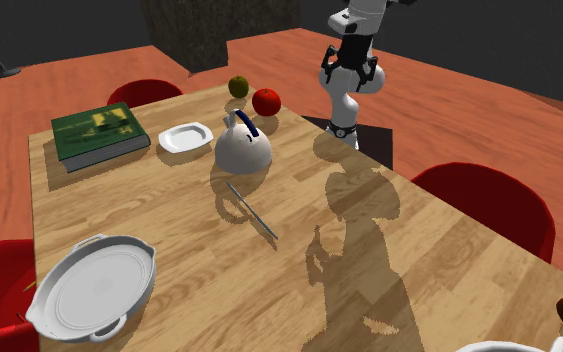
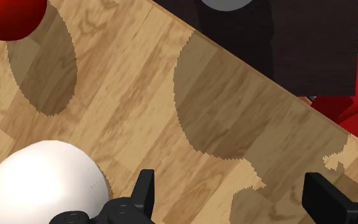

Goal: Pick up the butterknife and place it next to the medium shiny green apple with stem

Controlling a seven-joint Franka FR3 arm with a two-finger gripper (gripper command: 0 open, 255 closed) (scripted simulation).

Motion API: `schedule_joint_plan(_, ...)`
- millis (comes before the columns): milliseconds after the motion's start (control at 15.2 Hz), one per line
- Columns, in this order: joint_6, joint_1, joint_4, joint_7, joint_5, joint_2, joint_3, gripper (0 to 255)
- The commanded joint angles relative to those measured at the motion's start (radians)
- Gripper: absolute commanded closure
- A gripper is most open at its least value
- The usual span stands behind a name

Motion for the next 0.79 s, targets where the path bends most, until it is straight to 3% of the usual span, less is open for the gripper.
schedule_joint_plan(0, 0.000, 0.000, 0.000, 0.000, 0.000, 0.000, 0.000, 0)
schedule_joint_plan(726, 0.268, 0.015, 0.047, -0.433, -0.154, 0.272, -0.237, 0)
